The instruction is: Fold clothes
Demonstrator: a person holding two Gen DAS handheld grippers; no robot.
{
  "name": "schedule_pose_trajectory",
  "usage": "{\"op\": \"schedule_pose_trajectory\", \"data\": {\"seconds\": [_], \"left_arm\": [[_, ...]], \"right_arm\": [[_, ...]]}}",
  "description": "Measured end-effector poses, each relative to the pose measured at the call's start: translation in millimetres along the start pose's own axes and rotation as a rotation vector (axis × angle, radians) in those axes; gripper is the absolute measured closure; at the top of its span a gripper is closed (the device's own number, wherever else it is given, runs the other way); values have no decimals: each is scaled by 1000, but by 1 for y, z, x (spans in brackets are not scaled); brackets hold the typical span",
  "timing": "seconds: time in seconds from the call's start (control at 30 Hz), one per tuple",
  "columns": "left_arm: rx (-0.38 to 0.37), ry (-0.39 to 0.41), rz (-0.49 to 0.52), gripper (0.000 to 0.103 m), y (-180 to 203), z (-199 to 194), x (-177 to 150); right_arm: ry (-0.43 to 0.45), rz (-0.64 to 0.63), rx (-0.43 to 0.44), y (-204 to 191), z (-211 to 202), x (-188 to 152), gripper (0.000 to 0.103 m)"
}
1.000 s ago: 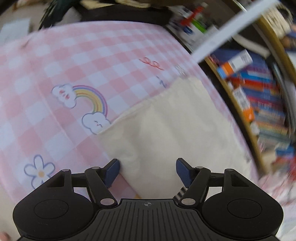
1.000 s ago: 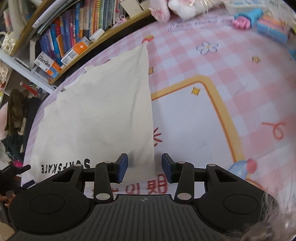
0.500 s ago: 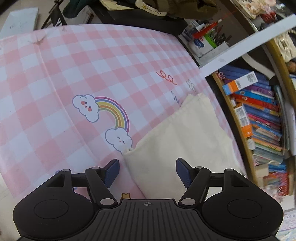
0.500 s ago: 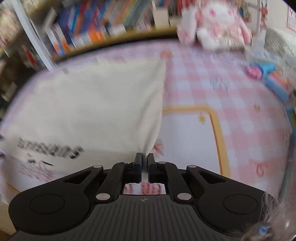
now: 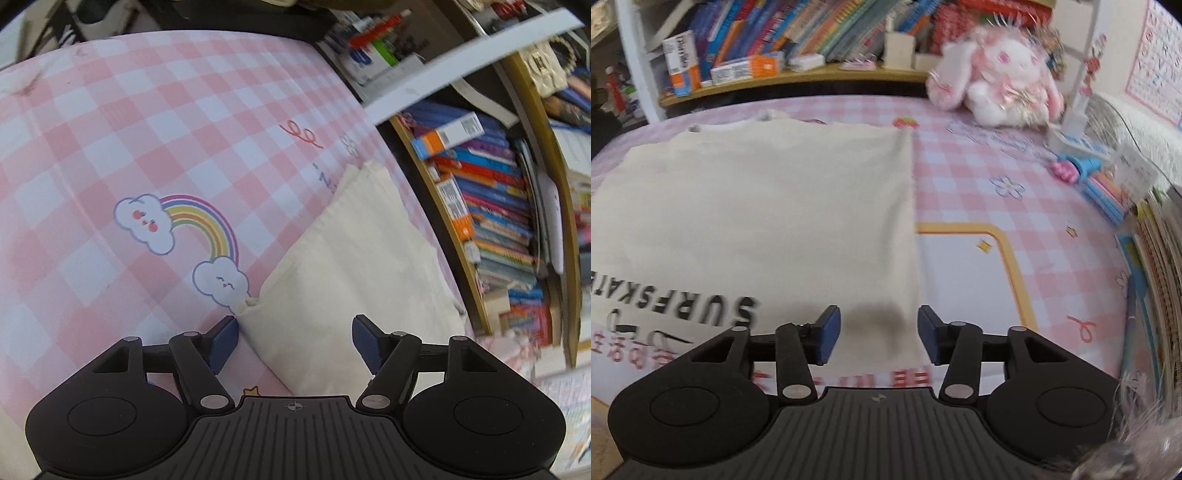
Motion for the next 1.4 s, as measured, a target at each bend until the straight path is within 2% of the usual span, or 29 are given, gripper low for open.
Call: {"op": "schedule_pose_trajectory", "data": {"seconds": [0.1, 0.17, 0.2, 0.33, 0.4, 0.7, 1.0, 1.1, 1.23, 1.33, 1.4], "left_arm": [[-22, -21, -2, 33, -2, -1, 1], [-33, -34, -5, 33, -3, -1, 2], [-38, -41, -3, 32, -3, -1, 3], [-63, -65, 2, 24, -1, 0, 5], [-76, -76, 6, 22, 0, 1, 6], [-125, -140, 41, 14, 3, 2, 9], [-133, -233, 92, 4, 14, 7, 11], [-137, -261, 60, 4, 13, 10, 15], [-156, -281, -50, 4, 6, 11, 20], [-183, -281, -152, 4, -2, 10, 21], [-206, -274, -214, 4, -6, 8, 21]], "right_arm": [[-3, -9, 2, -17, -2, -10, 53], [-5, -12, -9, -26, -3, -16, 49], [-3, -10, -12, -30, -5, -19, 44], [10, -13, -16, -47, -9, -28, 36], [17, -28, -20, -58, -11, -32, 25], [-7, -96, 13, -105, -12, -48, 24], [22, -99, -28, -128, -22, -55, 21], [29, -109, -33, -135, -24, -56, 21], [25, -164, 5, -154, -26, -57, 22], [6, -255, 86, -180, -27, -55, 23], [-12, -366, 137, -205, -25, -55, 23]]}}
Point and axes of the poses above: each gripper's, at about its wrist camera, not at the fingertips, and z roughly the way its jaws point, y to its right, x to its top, the point moved 7 cm from there along z, roughly the way its jaws point, and after that the axes turned 11 degrees about z, right-handed, at the moved point
